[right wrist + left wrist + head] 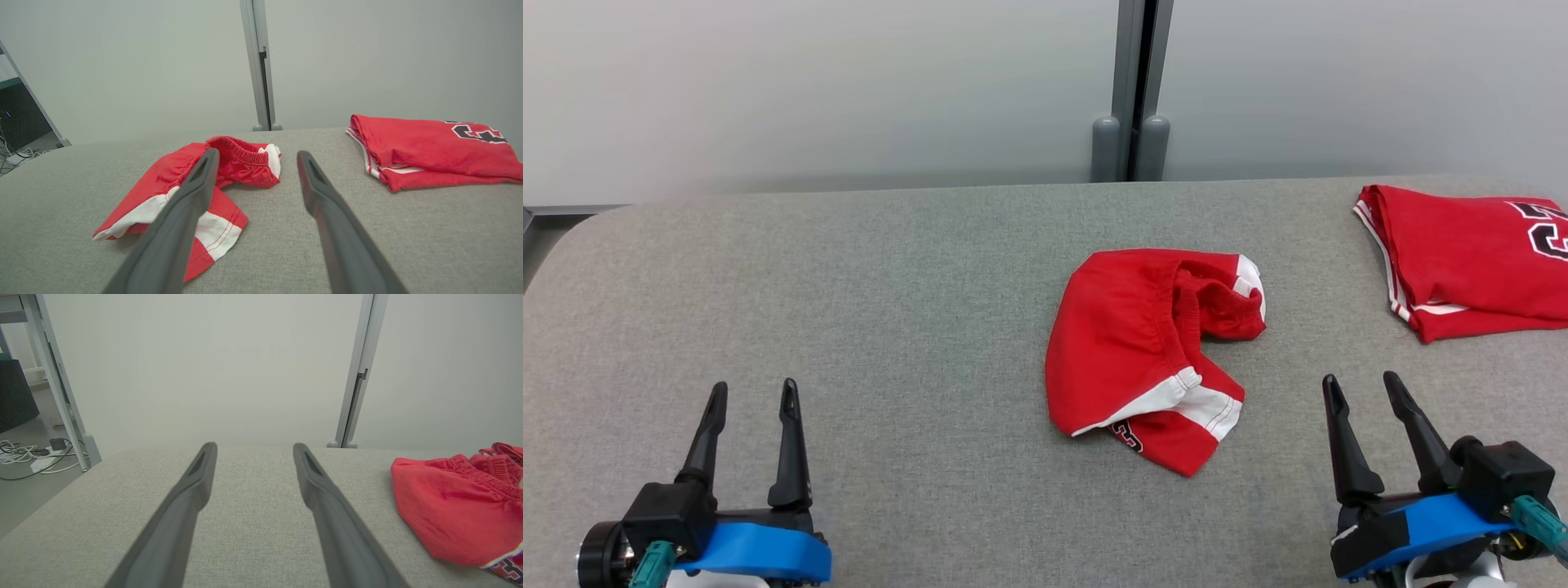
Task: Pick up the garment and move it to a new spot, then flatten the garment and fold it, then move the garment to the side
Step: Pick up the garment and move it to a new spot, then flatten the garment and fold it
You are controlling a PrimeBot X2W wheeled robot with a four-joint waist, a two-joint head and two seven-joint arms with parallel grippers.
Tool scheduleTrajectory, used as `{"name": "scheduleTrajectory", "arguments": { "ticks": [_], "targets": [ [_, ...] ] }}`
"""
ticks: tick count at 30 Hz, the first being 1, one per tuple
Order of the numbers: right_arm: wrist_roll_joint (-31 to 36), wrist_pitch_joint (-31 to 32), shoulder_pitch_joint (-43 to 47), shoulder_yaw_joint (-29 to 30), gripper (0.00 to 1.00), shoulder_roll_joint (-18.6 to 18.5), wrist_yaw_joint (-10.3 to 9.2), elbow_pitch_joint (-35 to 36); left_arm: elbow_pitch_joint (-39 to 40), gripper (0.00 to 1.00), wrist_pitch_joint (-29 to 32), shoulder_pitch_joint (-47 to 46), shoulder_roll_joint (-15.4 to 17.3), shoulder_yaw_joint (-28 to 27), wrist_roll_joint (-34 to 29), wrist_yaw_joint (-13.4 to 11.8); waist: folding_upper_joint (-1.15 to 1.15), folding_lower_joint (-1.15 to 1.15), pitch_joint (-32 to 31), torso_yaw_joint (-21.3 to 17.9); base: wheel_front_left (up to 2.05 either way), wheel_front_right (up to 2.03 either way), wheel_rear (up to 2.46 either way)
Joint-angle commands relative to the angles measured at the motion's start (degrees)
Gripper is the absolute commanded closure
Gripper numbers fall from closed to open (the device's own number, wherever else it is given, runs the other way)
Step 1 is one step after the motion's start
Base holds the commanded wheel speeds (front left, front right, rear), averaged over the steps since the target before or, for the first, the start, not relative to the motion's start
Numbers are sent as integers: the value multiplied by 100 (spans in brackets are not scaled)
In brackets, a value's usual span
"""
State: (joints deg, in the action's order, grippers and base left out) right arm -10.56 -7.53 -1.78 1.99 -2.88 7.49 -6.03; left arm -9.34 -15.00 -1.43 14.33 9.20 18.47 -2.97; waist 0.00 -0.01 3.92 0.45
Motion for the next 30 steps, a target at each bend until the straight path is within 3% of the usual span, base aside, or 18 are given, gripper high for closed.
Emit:
{"name": "scheduleTrajectory", "arguments": {
  "ticks": [1,17,24,30],
  "targets": [
    [-5,25,78,10,0,-2,1,38,-19,0,-24,21,-25,-44,-58,42,0,1,-15,3,0,0,0],
    [-64,142,213,-57,0,-2,1,28,-76,0,-24,87,-200,-211,-272,209,0,1,-123,1,0,0,0],
    [-102,118,-336,-546,0,-2,1,-86,-78,0,-24,-41,-249,-233,-358,266,0,1,-48,49,0,0,0],
    [-194,164,-982,-855,0,-3,1,-619,-101,0,-24,-255,-328,-163,-440,348,0,1,117,211,0,0,0]
  ]
}}
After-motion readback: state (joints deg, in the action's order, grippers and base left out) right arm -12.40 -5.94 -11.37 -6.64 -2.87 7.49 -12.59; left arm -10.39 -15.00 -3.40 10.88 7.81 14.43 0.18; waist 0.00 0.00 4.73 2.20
